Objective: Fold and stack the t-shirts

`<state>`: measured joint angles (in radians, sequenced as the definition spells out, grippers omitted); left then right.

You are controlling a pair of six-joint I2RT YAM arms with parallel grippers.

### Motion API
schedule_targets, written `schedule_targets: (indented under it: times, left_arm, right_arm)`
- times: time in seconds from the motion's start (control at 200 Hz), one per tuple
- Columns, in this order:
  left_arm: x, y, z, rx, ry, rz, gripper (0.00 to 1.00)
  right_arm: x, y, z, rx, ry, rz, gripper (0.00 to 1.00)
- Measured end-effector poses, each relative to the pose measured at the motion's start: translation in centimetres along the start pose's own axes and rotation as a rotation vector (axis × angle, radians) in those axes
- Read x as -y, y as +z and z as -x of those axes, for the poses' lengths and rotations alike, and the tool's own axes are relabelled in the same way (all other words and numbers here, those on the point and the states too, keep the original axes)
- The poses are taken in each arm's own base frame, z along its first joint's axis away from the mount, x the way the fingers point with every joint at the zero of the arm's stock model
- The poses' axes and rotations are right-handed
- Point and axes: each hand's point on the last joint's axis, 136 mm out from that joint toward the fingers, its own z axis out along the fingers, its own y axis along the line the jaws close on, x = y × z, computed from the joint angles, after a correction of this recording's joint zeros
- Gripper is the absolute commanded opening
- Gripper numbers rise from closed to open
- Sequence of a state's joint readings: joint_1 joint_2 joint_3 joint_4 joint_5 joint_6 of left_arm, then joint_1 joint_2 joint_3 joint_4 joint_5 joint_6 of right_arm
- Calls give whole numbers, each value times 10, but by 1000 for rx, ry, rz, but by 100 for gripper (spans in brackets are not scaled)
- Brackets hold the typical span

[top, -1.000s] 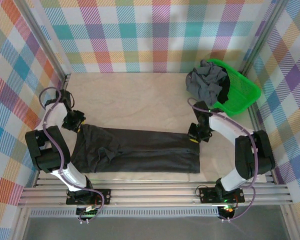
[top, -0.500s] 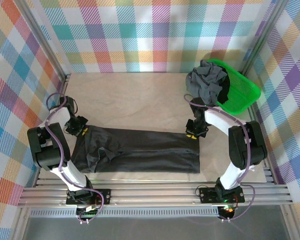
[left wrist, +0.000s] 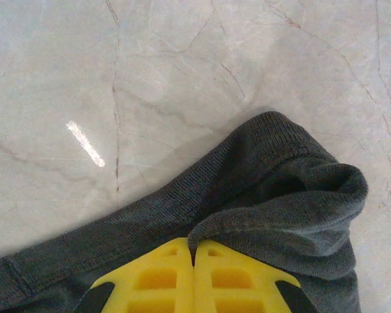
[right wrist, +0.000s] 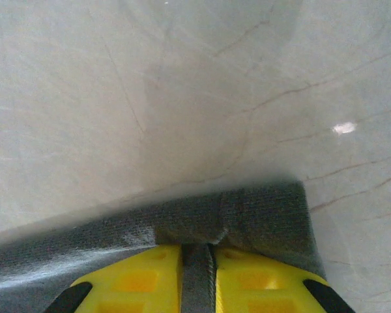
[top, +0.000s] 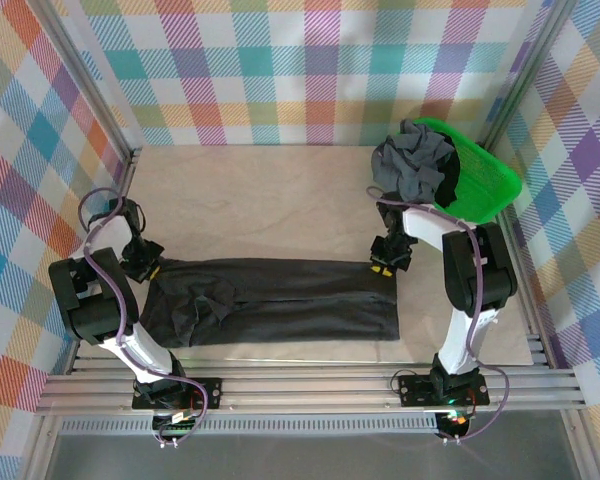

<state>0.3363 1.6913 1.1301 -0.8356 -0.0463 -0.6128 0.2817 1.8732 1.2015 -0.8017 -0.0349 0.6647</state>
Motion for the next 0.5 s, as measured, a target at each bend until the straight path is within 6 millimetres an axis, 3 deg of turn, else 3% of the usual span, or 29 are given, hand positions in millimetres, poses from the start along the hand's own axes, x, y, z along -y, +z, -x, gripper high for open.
schedule_targets:
  times: [0.145,0.255,0.37,0.5]
  left_arm:
    - [10,9,3,-35,-7,-9,0]
    - [23,24,7,-78,-20,-17,0]
    - [41,32,16,-120,-31,-34,0]
    - [76,31,43,-98,-49,-121,3]
  right_arm:
    - [-4,0,7,-18,-15,-21,18]
    - [-14,-1,26,-21,-26,-27,18]
    - [-31,-3,64,-3,-30,-6,17]
    - [-59,-8,117,63,-48,43,17]
